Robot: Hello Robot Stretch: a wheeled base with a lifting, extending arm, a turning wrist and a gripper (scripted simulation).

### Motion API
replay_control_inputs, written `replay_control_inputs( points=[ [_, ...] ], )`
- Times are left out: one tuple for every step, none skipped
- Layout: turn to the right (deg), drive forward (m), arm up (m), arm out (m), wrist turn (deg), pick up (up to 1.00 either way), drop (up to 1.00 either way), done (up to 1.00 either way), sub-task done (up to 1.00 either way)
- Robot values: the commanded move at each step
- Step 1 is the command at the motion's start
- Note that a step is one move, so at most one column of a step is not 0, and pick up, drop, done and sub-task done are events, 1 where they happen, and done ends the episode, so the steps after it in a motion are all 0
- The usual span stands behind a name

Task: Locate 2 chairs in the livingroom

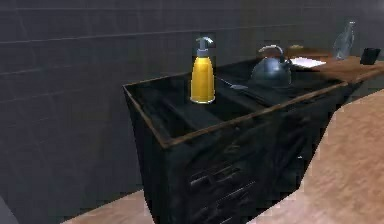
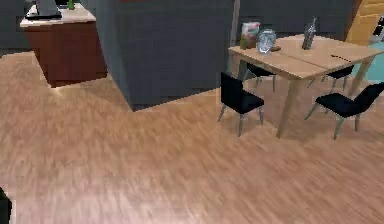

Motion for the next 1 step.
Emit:
replay_control_inputs(
  points=[
    [45.0,0.00,0.00,0.00,0.0,0.00,0.00,0.00,0.00]
  ],
)
